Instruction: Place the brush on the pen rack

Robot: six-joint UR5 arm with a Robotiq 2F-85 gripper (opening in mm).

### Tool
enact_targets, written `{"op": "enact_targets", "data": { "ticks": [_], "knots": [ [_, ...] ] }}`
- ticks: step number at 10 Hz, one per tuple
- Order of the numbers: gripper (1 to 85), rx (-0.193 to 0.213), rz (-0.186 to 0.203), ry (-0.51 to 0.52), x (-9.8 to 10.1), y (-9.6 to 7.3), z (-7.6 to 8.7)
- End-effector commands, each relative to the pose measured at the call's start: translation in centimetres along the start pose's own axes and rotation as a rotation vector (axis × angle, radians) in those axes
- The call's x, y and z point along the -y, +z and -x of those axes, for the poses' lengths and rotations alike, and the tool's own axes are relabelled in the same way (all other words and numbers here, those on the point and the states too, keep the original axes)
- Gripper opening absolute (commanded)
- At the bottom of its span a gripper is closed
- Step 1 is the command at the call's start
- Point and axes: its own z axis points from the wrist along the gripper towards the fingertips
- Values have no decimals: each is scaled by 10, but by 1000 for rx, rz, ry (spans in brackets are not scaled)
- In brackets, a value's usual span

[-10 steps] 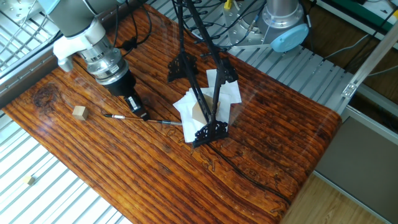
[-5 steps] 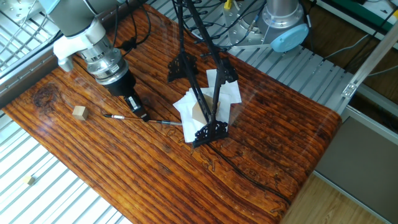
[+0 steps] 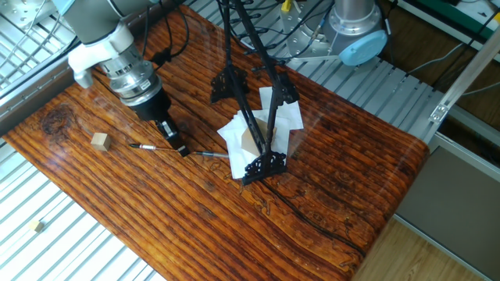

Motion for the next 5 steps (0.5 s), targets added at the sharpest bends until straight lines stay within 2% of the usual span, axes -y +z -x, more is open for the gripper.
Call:
{"op": "enact_targets", "data": {
  "ticks": [1,2,5],
  "knots": [
    [400,41,6,-16,1,-1,10],
    [410,53,-8,-20,4,0,13],
    [420,63,9,-15,0,1,16]
  ]
}}
